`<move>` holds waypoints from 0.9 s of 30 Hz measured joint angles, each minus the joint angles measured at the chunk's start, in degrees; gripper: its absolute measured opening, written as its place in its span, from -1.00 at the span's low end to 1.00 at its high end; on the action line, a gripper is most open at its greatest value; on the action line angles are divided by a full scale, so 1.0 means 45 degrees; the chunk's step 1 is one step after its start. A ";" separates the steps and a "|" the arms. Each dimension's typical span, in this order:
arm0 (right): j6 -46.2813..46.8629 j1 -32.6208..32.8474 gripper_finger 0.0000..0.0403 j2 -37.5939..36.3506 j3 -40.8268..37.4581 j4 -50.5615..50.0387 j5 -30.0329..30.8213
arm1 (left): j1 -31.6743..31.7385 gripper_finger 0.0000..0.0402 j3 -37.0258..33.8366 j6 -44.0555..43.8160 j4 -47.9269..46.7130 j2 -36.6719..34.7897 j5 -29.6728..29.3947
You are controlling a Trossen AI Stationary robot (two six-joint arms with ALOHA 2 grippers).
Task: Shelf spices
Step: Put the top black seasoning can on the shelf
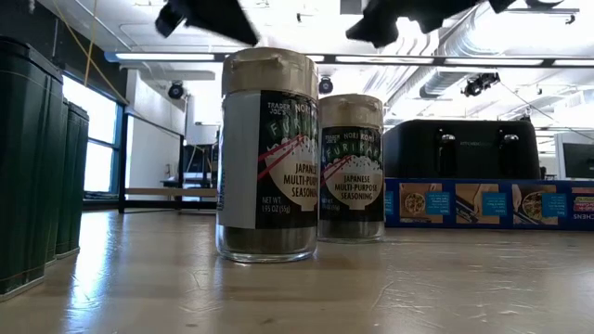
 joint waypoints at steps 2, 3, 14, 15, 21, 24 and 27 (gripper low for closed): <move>0.0282 0.0140 0.47 0.0000 -0.0031 -0.0046 0.0258 | -0.0763 -1.00 0.0001 0.0750 0.1517 0.0731 0.0010; 0.0444 0.0238 0.47 -0.0001 -0.0031 -0.0146 0.0424 | -0.1060 -1.00 0.0023 0.1064 0.2228 0.1051 0.0153; 0.0384 0.1540 0.47 0.0000 -0.0031 -0.0651 0.2544 | -0.2119 -0.95 0.3269 0.0116 0.1236 0.3247 0.1393; 0.0373 0.1561 0.47 0.0000 -0.0031 -0.0721 0.2580 | -0.2045 -0.92 0.3292 -0.0272 0.1232 0.3254 0.1663; 0.0102 0.1504 0.47 0.0000 -0.0031 -0.1002 0.2550 | -0.1940 -0.49 0.3292 -0.1491 0.1017 0.3257 0.3557; 0.0009 0.1504 0.47 0.0000 -0.0031 -0.1070 0.2472 | -0.1937 -0.20 0.3292 -0.2880 -0.0304 0.3239 0.4856; 0.0010 0.1347 0.47 -0.0018 -0.0031 -0.1098 0.2139 | -0.1842 0.08 0.3287 -0.4751 -0.2326 0.3239 0.7051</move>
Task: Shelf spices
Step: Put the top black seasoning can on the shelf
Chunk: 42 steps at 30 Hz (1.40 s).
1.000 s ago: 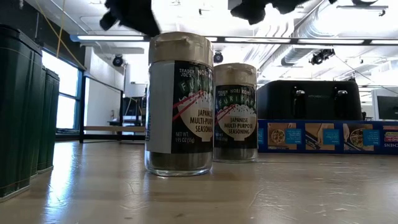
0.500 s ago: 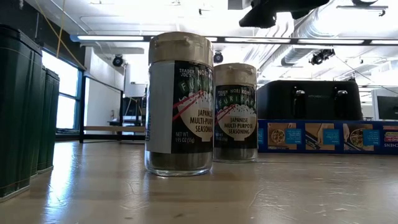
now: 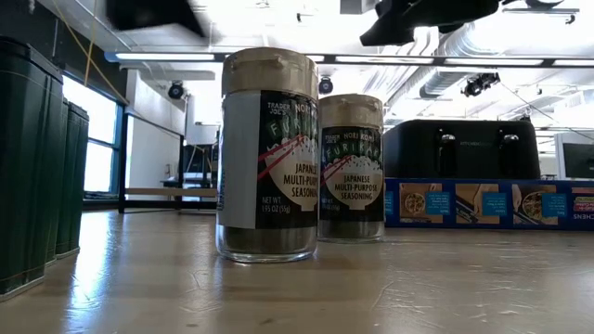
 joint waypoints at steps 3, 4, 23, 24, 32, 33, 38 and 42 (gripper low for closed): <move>-0.0224 -0.0205 0.47 -0.0007 0.0000 0.0024 -0.0383 | 0.0136 0.26 0.0000 -0.1409 -0.2169 0.0000 0.2752; -0.0234 -0.0251 0.47 -0.0007 0.0000 0.0031 -0.0498 | 0.0161 0.29 0.0000 -0.2043 -0.3002 0.0000 0.3564; 0.0776 -0.0201 0.47 -0.0012 0.0000 0.0231 -0.0587 | -0.3104 0.28 -0.0676 -0.2725 -0.7490 -0.0892 0.4077; 0.0806 -0.0168 0.47 -0.0012 0.0000 0.0293 -0.0586 | -0.3256 0.28 -0.0831 -0.3055 -0.7226 -0.0826 0.3935; 0.0707 -0.0130 0.47 -0.0012 0.0000 0.0575 -0.0533 | -0.3267 0.28 -0.2366 -0.4306 -0.3408 -0.0139 0.1036; 0.0703 -0.0130 0.47 -0.0012 0.0000 0.0573 -0.0533 | -0.3153 0.28 -0.2484 -0.4277 -0.3300 -0.0037 0.1004; 0.0622 -0.0130 0.47 -0.0012 0.0000 0.0572 -0.0533 | -0.2489 0.28 -0.2579 -0.4266 -0.3326 0.0328 0.0456; 0.0444 -0.0130 0.47 -0.0012 0.0000 0.0566 -0.0528 | -0.2065 0.28 -0.2589 -0.3863 -0.3311 0.0452 -0.0509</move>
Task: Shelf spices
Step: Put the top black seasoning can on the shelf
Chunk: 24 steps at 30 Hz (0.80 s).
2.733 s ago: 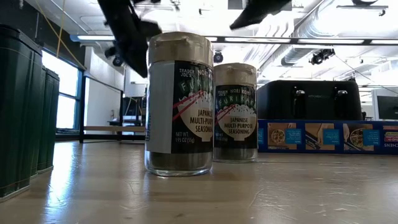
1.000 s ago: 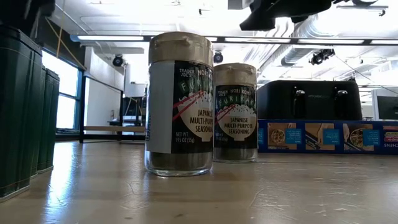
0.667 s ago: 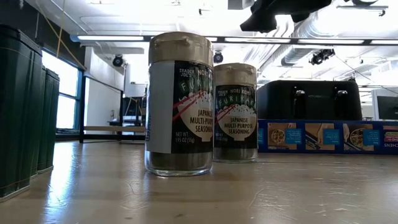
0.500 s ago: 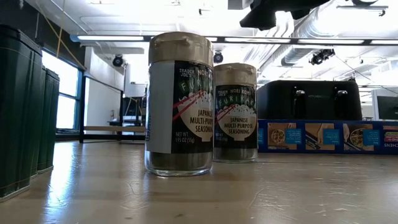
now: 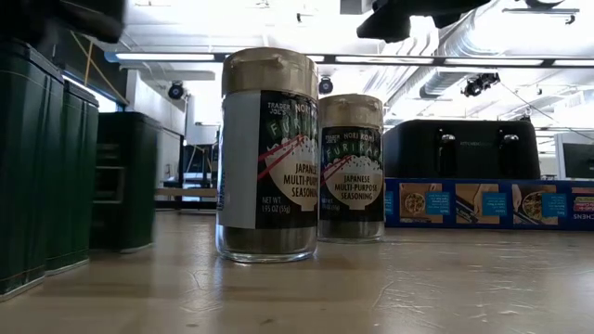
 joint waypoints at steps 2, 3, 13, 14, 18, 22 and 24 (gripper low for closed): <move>-0.0050 0.0000 0.47 0.0000 0.0000 -0.0005 0.0000 | 0.0211 0.28 0.0000 0.0333 0.0010 0.0000 -0.0408; -0.0056 0.0000 0.47 0.0000 0.0000 -0.0017 0.0000 | 0.0316 0.28 0.0000 0.0515 0.0025 0.0000 -0.0578; -0.0023 0.0000 0.47 0.0000 0.0000 -0.0129 0.0000 | 0.1215 0.28 0.0000 0.3424 0.0307 0.0000 -0.0380; -0.0007 0.0000 0.47 0.0000 0.0000 -0.0129 0.0000 | 0.1313 0.28 0.0000 0.3929 0.0334 0.0000 -0.0367; 0.0066 0.0000 0.47 0.0000 0.0000 -0.0134 0.0000 | 0.1645 0.28 0.0000 0.4883 0.0400 0.0000 -0.0383; 0.0212 -0.0019 0.47 0.0000 0.0000 -0.0134 0.0005 | 0.2117 0.28 0.0000 0.5712 0.0315 0.0000 0.1199; 0.0240 -0.0019 0.47 0.0000 0.0000 -0.0131 0.0005 | 0.2394 0.29 0.0000 0.6460 0.0382 0.0000 0.2130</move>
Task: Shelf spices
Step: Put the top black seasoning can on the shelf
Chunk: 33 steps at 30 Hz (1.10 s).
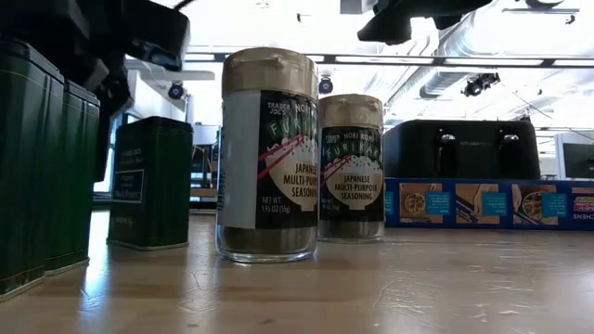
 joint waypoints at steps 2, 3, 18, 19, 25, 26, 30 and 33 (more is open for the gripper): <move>0.0000 0.0005 0.47 0.0000 0.0000 0.0029 0.0000 | 0.0282 0.30 0.0000 0.1140 0.0150 0.0000 0.0688; 0.0000 0.0005 0.47 0.0000 0.0000 0.0047 0.0000 | 0.0416 0.31 0.0000 0.1829 0.0224 0.0000 0.0968; 0.0316 0.0004 0.47 0.0000 0.0000 0.0056 0.0000 | 0.2165 0.32 0.1333 0.9420 -0.1085 -0.0010 0.2209; 0.0371 0.0000 0.47 0.0000 0.0000 0.0056 0.0001 | 0.2211 0.32 0.1450 0.9825 -0.0958 -0.0010 0.2235; 0.0569 0.0005 0.47 0.0000 0.0000 0.0056 0.0005 | 0.2205 0.32 0.1598 1.1176 -0.0329 -0.0012 0.2399; 0.0573 0.0005 0.47 0.0000 0.0000 0.0056 0.0005 | 0.2205 0.32 0.1610 1.1139 -0.0204 0.0016 0.2414; 0.0573 0.0005 0.47 0.0000 0.0000 0.0056 0.0005 | 0.2205 0.31 0.1603 1.1022 0.0519 0.0063 0.2409; 0.0573 0.0005 0.47 0.0000 0.0000 0.0056 0.0005 | 0.2205 0.27 0.1608 1.1023 0.0900 0.0058 0.2404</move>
